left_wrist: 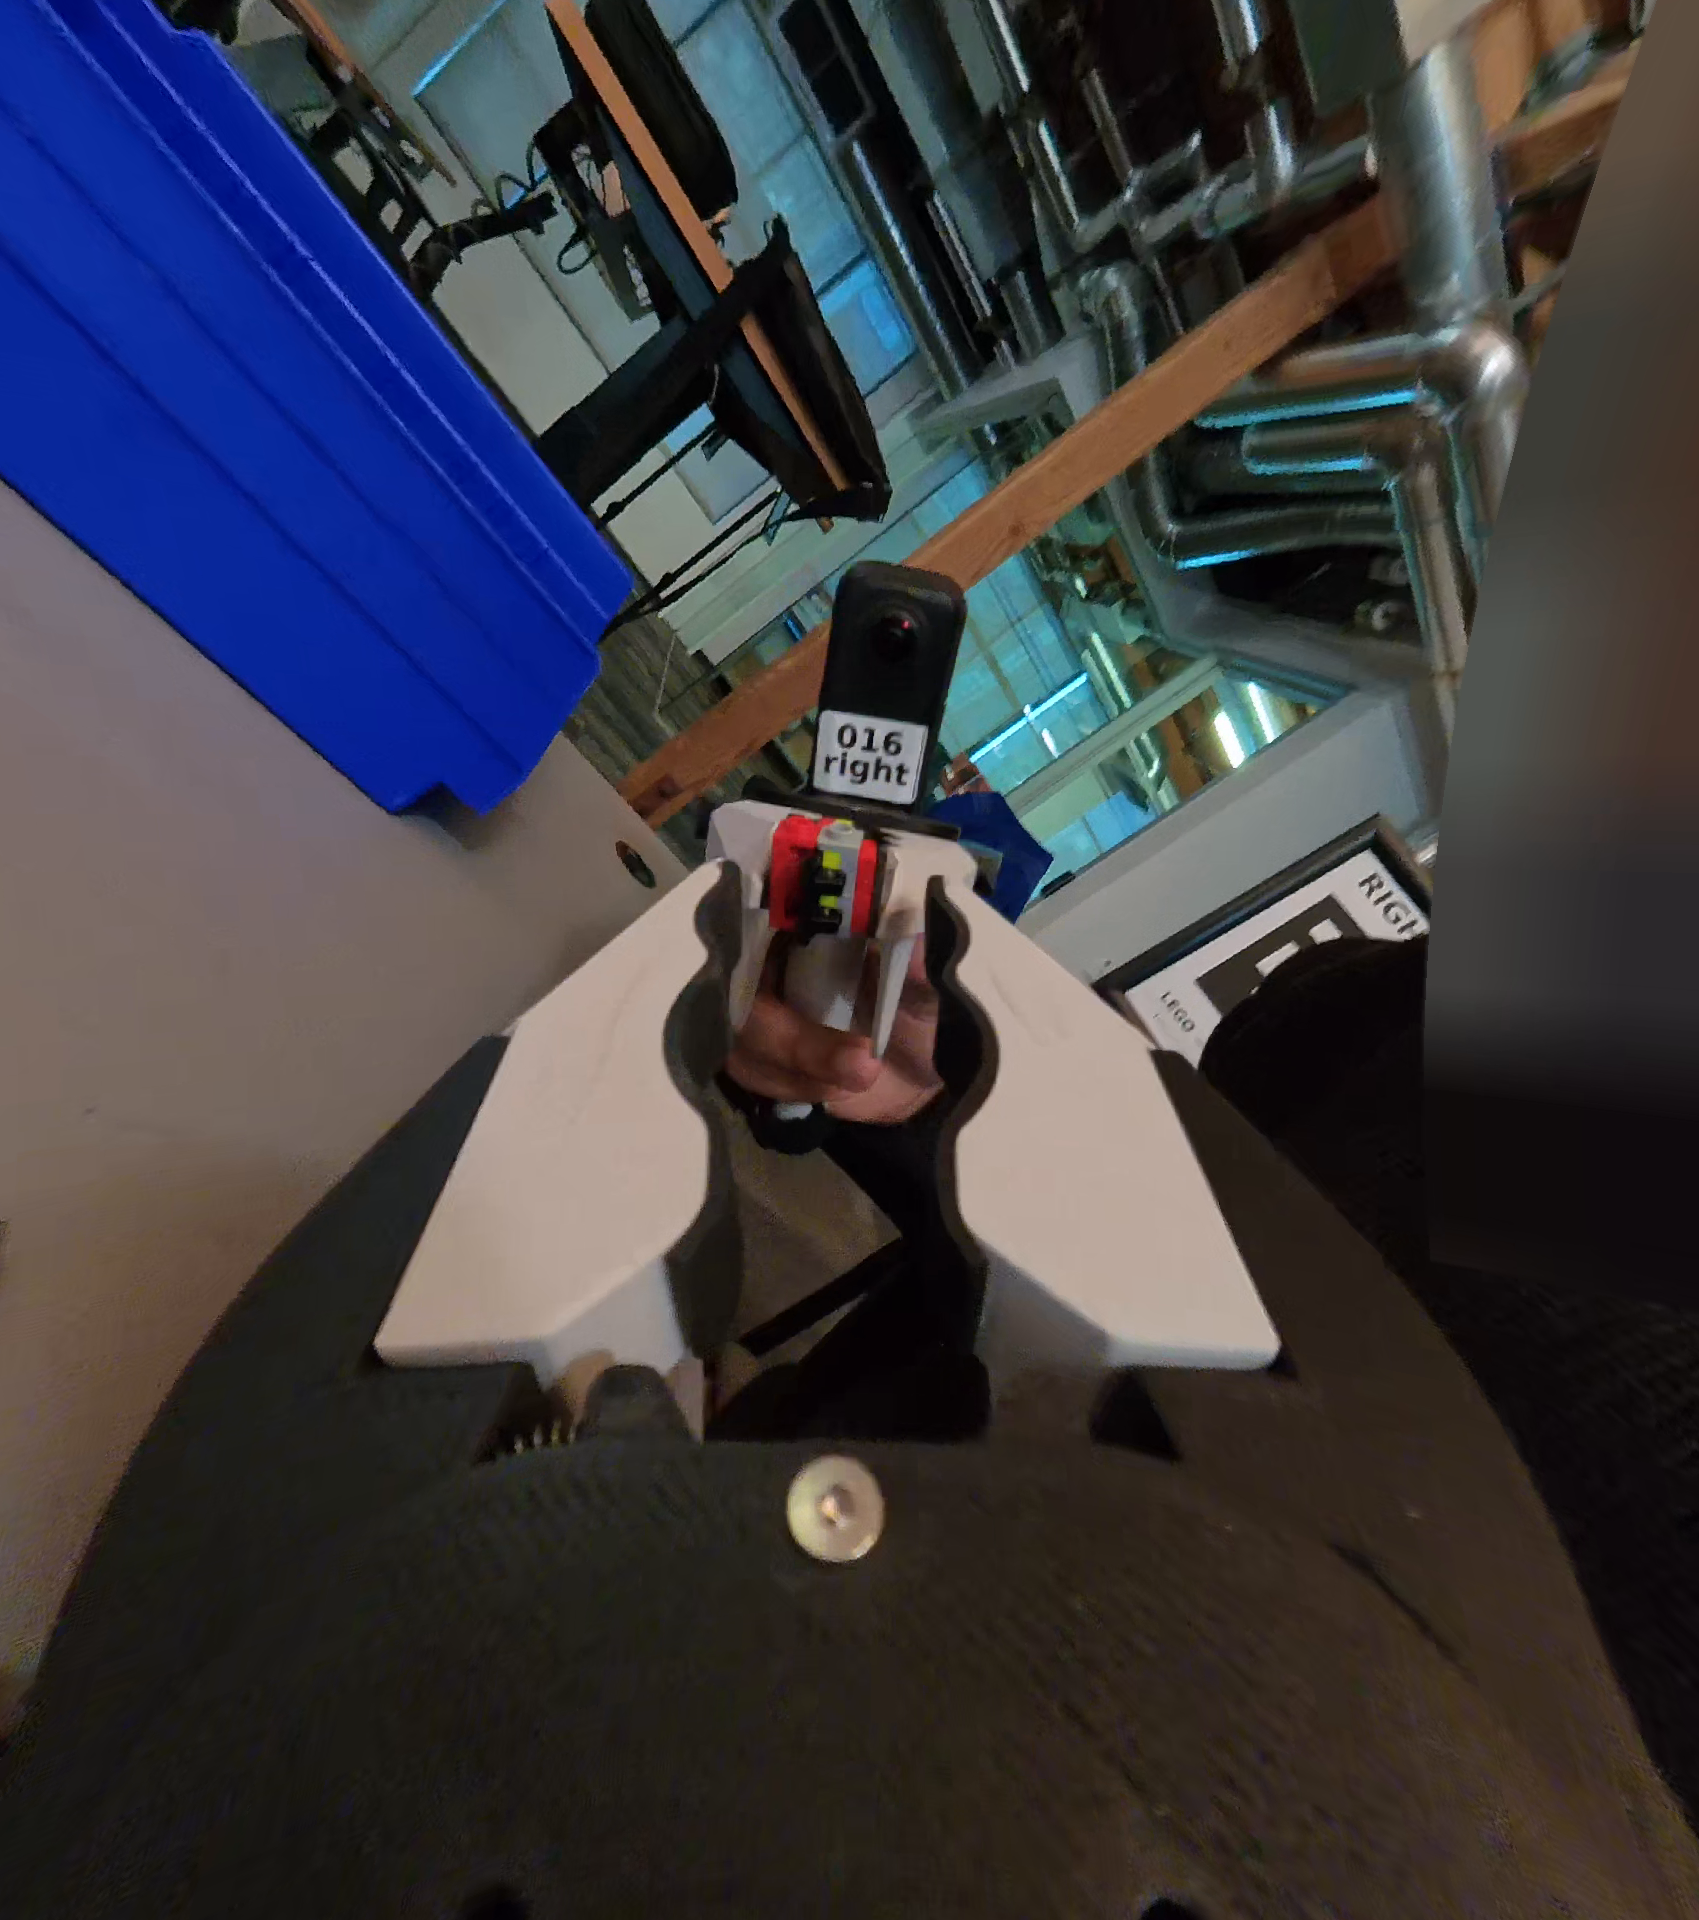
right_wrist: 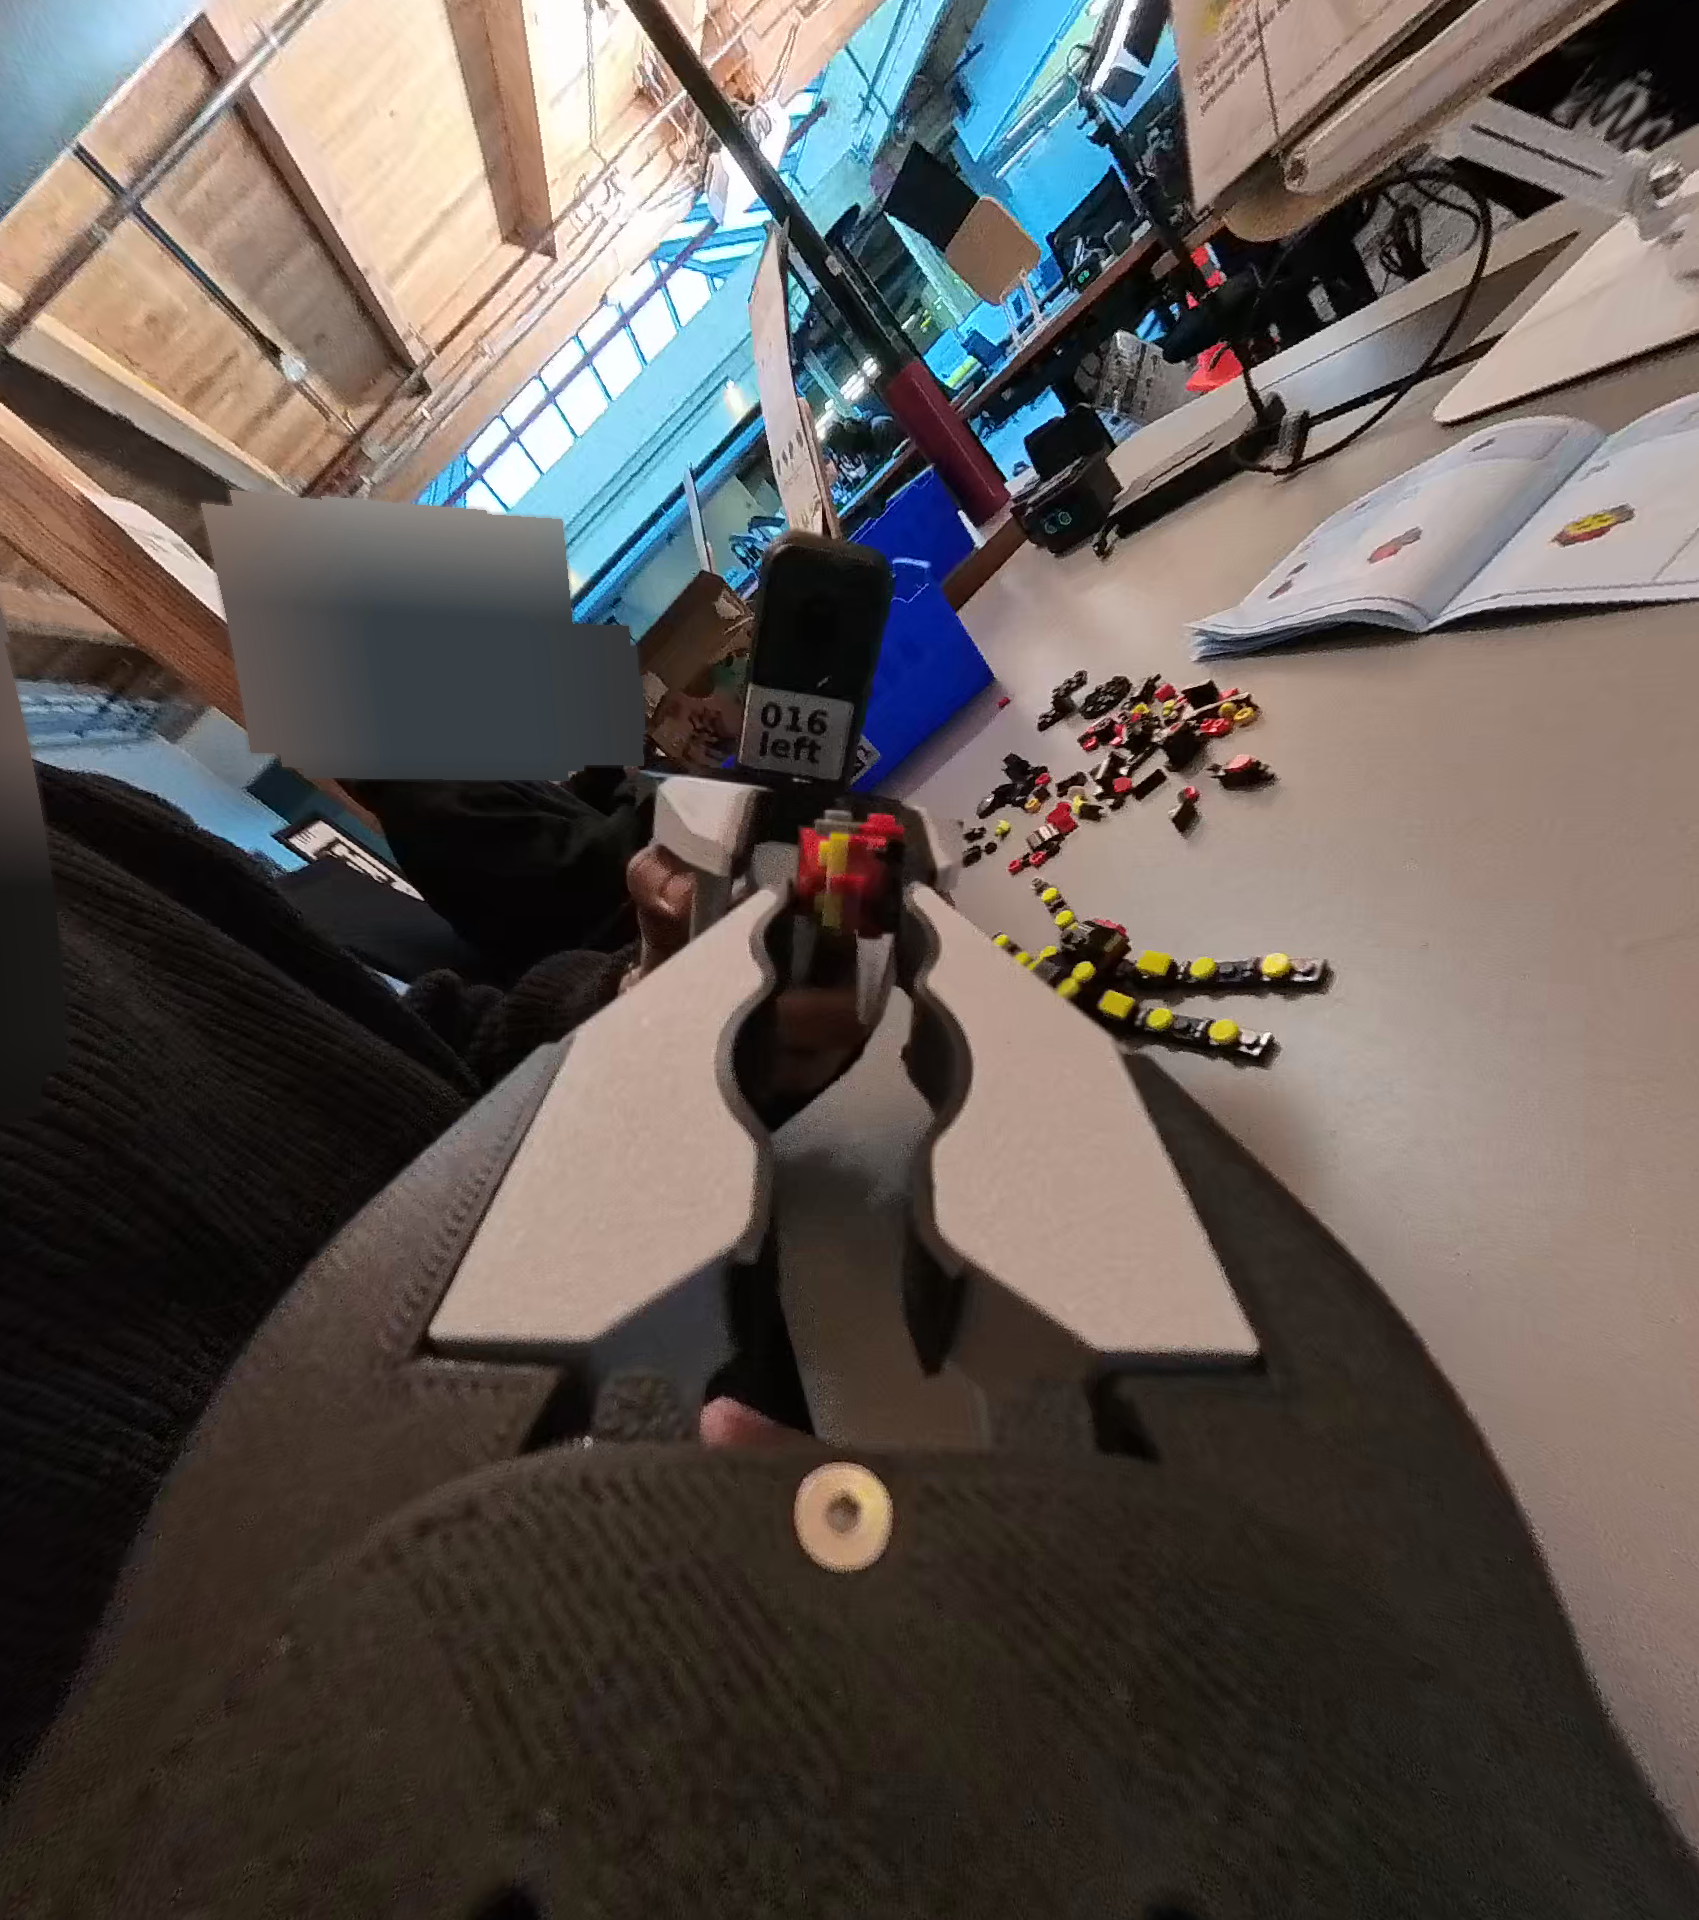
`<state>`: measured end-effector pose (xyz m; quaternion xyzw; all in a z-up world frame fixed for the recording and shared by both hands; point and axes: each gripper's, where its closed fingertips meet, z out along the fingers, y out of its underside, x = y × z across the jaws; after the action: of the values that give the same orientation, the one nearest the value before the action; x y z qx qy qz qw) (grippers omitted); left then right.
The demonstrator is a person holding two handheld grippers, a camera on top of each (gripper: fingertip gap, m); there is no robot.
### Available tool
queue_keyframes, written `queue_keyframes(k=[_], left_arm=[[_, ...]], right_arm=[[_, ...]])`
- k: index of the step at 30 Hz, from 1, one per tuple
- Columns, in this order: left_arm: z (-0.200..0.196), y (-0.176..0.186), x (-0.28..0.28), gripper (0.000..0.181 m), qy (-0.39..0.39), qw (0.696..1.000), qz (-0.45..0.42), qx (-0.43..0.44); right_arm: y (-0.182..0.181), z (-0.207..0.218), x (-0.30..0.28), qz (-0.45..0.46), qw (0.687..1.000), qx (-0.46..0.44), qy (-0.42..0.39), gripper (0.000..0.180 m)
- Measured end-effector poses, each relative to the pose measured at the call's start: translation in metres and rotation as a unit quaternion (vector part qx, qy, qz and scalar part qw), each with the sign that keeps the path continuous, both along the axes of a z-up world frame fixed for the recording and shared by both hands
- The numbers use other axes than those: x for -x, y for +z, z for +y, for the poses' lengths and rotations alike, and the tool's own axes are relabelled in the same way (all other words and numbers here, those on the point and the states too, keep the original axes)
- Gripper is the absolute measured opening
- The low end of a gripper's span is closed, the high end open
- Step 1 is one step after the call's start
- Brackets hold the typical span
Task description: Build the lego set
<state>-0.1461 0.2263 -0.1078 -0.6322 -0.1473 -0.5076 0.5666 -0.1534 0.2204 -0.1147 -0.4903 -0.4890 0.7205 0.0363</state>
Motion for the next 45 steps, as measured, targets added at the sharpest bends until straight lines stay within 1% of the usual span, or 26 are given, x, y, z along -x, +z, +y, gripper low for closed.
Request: queue_keyframes(k=[1, 2, 6, 10, 12, 16, 24, 32, 45], left_arm=[[-0.001, -0.002, -0.001, 0.031, -0.004, 1.0, 0.013, 0.004], [-0.001, -0.004, -0.002, 0.027, -0.007, 0.999, 0.03, 0.011], [-0.003, -0.007, -0.004, 0.03, -0.008, 0.996, 0.088, 0.009], [-0.009, -0.004, -0.004, 0.032, -0.02, 0.995, 0.1, -0.011], [-0.012, -0.004, -0.006, 0.031, -0.031, 0.993, 0.111, -0.019], [-0.015, -0.008, -0.011, 0.031, -0.045, 0.987, 0.153, -0.021], [-0.016, -0.012, -0.016, 0.018, -0.058, 0.985, 0.161, -0.02], [-0.017, -0.012, -0.017, 0.018, -0.057, 0.984, 0.167, -0.022], [-0.015, -0.021, -0.019, 0.019, -0.063, 0.982, 0.176, 0.001]], right_arm=[[0.0, 0.0, 0.0, 0.003, 1.0, -0.008, 0.0, 0.017], [0.0, 0.001, -0.001, 0.005, 1.0, -0.017, 0.0, 0.017], [-0.002, -0.002, -0.005, 0.027, 0.996, -0.079, 0.009, 0.017], [-0.01, -0.01, -0.011, 0.05, 0.984, -0.17, 0.032, 0.017], [-0.011, -0.013, -0.014, 0.056, 0.98, -0.188, 0.04, 0.017], [-0.011, -0.016, -0.016, 0.057, 0.979, -0.187, 0.05, 0.017], [-0.016, -0.018, -0.018, 0.053, 0.977, -0.198, 0.064, 0.017], [-0.016, -0.018, -0.018, 0.05, 0.977, -0.197, 0.065, 0.017], [-0.025, -0.016, -0.019, 0.012, 0.979, -0.185, 0.081, 0.017]])
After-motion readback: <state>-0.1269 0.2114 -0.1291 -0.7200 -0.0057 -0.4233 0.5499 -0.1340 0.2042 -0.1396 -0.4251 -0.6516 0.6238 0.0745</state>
